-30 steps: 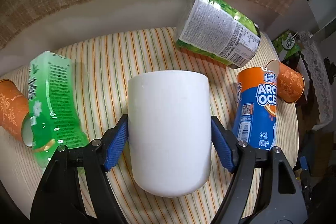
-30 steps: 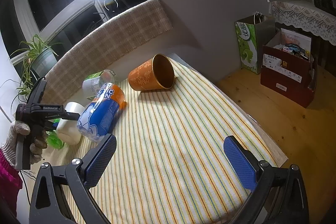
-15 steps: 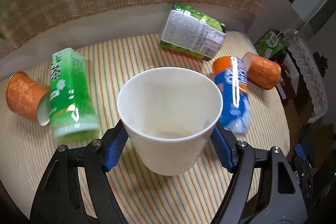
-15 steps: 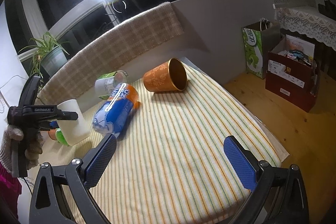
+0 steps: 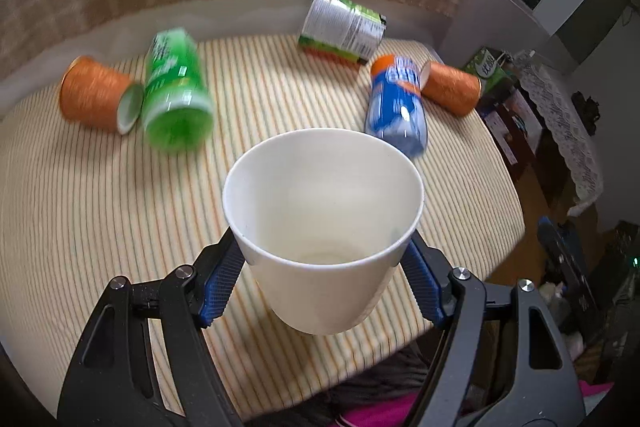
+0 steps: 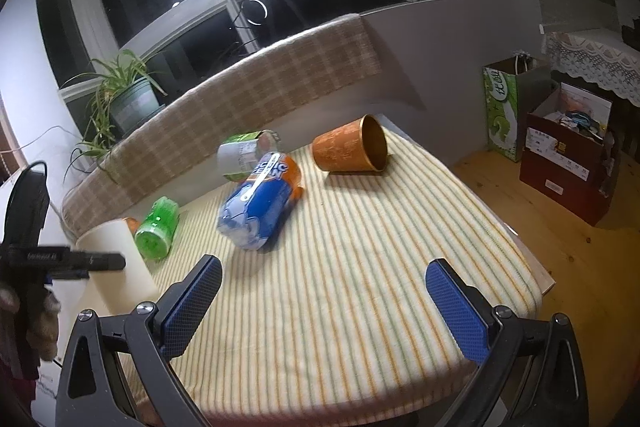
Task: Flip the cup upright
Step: 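Lift the white cup with the left gripper and rotate it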
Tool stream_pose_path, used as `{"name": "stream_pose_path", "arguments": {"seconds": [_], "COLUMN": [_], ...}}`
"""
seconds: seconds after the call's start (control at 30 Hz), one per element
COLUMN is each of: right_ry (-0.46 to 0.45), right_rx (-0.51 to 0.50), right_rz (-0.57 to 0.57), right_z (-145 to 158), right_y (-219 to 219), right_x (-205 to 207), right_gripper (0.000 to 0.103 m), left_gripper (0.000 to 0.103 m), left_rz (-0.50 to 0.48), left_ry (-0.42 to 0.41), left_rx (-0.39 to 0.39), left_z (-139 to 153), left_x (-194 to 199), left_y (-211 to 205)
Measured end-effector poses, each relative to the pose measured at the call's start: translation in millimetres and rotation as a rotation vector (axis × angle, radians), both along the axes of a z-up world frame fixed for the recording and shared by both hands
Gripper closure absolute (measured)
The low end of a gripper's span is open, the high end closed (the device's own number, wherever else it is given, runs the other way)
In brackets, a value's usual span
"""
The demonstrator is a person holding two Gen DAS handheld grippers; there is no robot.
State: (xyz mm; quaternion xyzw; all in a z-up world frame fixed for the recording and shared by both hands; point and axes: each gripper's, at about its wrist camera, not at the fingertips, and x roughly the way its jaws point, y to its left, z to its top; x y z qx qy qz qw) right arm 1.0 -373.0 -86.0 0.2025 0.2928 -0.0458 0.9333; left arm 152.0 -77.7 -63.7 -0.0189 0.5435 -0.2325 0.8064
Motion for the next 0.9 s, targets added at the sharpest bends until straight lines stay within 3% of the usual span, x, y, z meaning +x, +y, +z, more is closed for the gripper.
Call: {"name": "stream_pose_path", "arguments": {"seconds": [0.17, 0.37, 0.47, 0.9], "right_ry": [-0.002, 0.000, 0.004, 0.016], "right_rx": [-0.003, -0.021, -0.023, -0.043], "right_rz": [0.023, 0.032, 0.021, 0.047], "right_z": [1.3, 3.0, 3.4, 4.0], "right_y": [8.2, 12.5, 10.5, 21.9], "right_x": [0.4, -1.2, -2.0, 5.1], "right_gripper": [0.000, 0.000, 0.000, 0.000], "left_gripper": [0.027, 0.027, 0.027, 0.027], "left_rz": [0.018, 0.071, 0.105, 0.163], "left_ry": [0.074, 0.164, 0.178, 0.182], "left_rx": [-0.041, -0.096, -0.139, -0.168], "left_z": [-17.4, -47.7, -53.6, -69.1], "left_x": [-9.9, 4.8, 14.7, 37.7], "left_y": [9.0, 10.7, 13.9, 14.9]}}
